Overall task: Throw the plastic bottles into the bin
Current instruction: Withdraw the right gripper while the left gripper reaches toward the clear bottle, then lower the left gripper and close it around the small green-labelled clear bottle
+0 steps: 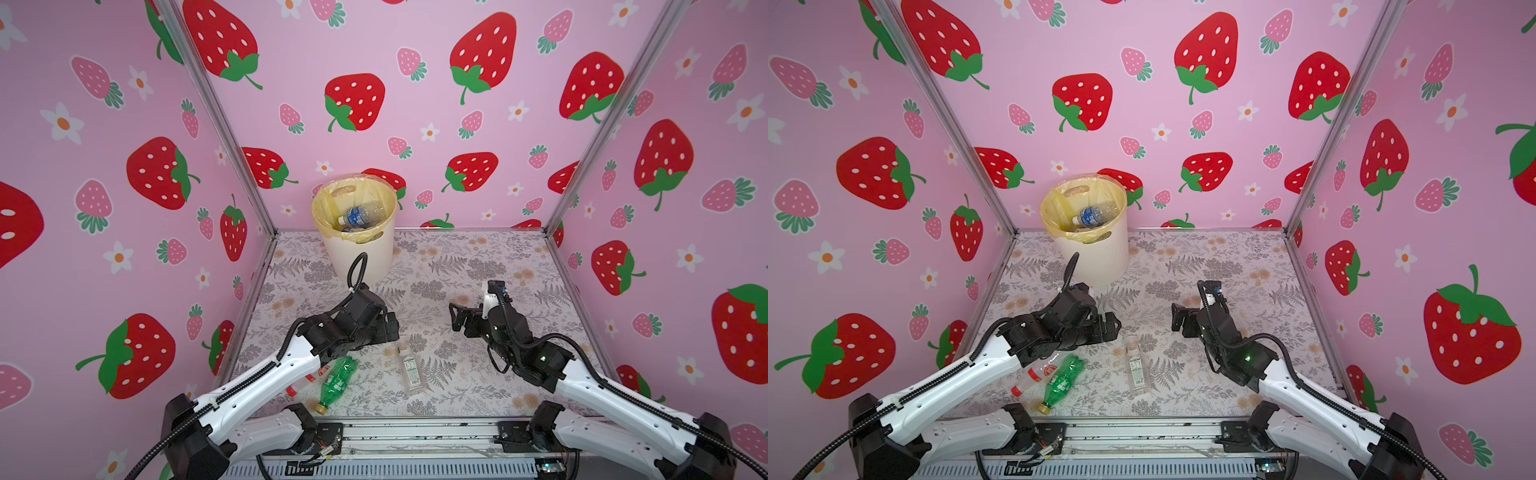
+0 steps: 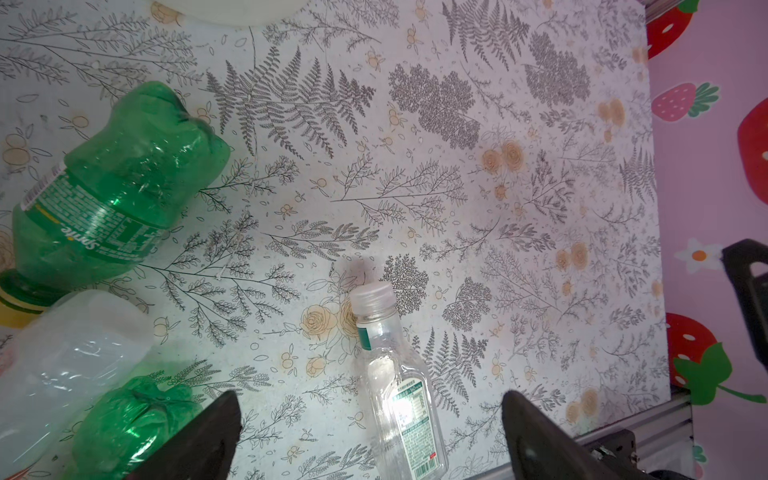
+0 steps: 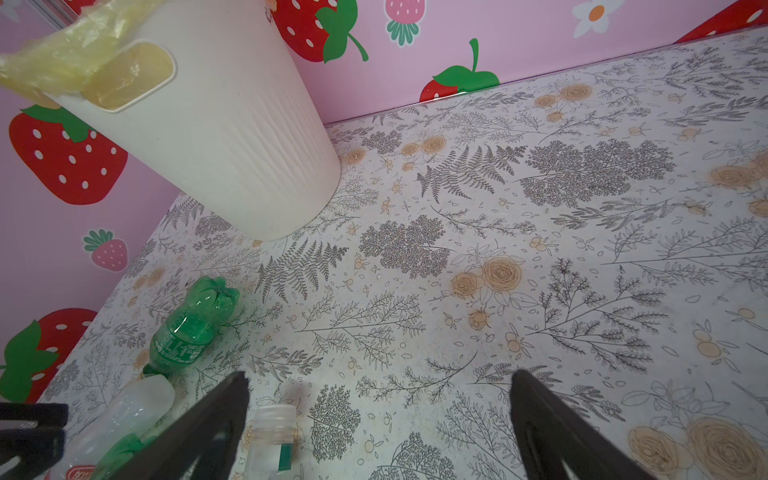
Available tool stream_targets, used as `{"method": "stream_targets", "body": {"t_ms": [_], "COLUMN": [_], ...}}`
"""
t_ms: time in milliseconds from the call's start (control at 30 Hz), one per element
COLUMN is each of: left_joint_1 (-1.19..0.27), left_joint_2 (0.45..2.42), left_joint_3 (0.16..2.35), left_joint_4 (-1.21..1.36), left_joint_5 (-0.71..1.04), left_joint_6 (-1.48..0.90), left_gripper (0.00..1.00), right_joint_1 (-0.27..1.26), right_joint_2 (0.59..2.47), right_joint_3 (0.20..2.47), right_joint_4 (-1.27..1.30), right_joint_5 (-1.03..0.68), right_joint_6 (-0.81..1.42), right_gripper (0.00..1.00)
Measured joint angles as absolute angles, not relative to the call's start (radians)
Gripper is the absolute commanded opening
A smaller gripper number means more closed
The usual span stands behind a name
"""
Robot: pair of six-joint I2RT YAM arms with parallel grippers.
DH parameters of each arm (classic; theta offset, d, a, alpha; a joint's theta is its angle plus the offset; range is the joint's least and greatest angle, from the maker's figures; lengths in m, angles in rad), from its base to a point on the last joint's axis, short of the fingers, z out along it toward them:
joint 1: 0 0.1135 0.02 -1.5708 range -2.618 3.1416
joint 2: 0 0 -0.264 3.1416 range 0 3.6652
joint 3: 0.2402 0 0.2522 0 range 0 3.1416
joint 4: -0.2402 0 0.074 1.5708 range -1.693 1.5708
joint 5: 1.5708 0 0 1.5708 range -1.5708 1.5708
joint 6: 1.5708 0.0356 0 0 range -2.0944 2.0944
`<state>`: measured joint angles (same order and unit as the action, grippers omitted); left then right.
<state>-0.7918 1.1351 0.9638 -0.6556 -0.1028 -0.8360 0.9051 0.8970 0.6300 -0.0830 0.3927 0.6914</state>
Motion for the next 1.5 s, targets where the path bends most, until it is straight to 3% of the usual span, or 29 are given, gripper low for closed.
{"method": "stream_targets", "body": {"t_ms": [733, 1500], "left_joint_1": [-1.004, -1.062], "left_joint_2": [1.413, 1.607], "left_joint_3": [1.068, 1.139], "left_joint_4": [-0.654, -0.724], "left_joint_5": [-0.139, -0.06], "left_joint_6": [-0.896, -0.975], "left_gripper": [0.99, 1.0], "right_joint_1": [0.905, 0.905], "right_joint_2": [0.849, 0.822], "right_joint_3": [0.597, 0.575], "right_joint_4": [-0.114, -0.134], "right_joint_5": [0.43, 0.462], "right_joint_6": [0.723, 0.752], "right_gripper": [0.99, 0.99]}}
